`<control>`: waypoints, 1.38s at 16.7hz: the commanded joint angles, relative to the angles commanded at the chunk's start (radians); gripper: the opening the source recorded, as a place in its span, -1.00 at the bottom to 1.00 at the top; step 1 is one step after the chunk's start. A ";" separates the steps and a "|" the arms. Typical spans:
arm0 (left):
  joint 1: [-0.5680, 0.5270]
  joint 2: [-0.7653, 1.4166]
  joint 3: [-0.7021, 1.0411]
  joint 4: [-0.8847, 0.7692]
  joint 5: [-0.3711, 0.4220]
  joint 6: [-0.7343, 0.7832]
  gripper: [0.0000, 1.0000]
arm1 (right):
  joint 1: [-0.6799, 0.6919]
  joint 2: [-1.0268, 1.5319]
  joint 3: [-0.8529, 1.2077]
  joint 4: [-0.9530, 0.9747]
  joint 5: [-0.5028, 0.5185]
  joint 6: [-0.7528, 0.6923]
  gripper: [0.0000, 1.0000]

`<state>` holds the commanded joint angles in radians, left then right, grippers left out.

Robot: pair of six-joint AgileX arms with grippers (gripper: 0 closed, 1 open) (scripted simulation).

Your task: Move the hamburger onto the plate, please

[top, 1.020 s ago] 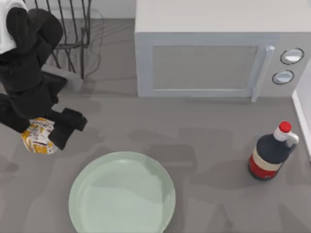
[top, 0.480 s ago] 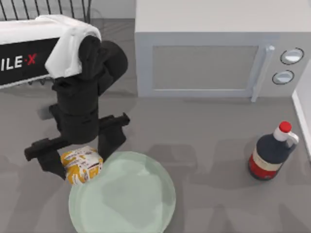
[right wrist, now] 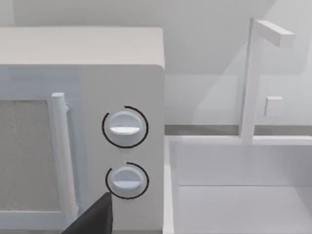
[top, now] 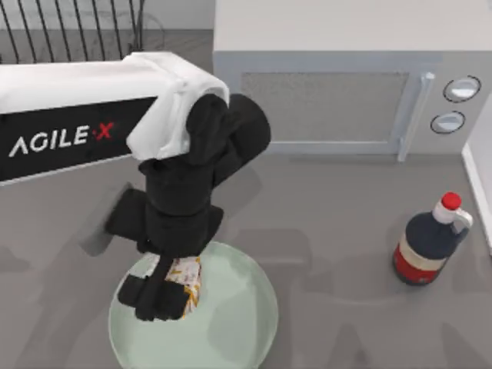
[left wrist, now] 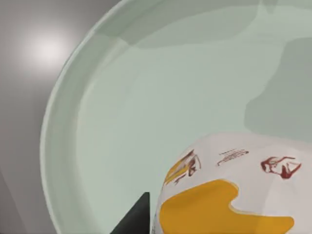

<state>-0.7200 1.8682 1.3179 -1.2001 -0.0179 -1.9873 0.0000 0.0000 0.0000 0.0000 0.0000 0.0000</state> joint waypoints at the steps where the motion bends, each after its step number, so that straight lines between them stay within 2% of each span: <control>1: -0.016 -0.012 -0.003 0.010 -0.004 -0.075 -1.00 | 0.000 0.000 0.000 0.000 0.000 0.000 1.00; 4: -0.050 -0.048 -0.012 0.039 -0.014 -0.232 -1.00 | 0.000 0.000 0.000 0.000 0.000 0.000 1.00; 7: -0.065 -0.063 -0.015 0.052 -0.019 -0.296 -1.00 | 0.000 0.000 0.000 0.000 0.000 0.000 1.00; 13: -0.059 -0.058 -0.016 0.054 -0.018 -0.293 -1.00 | 0.000 0.000 0.000 0.000 0.000 0.000 1.00; 19: -0.058 -0.020 -0.133 0.213 -0.018 -0.289 -1.00 | 0.000 0.000 0.000 0.000 0.000 0.000 1.00; 23: -0.059 -0.016 -0.144 0.228 -0.019 -0.290 -1.00 | 0.000 0.000 0.000 0.000 0.000 0.000 1.00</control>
<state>-0.7791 1.8520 1.1737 -0.9720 -0.0372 -2.2771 0.0000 0.0000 0.0000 0.0000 0.0000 0.0000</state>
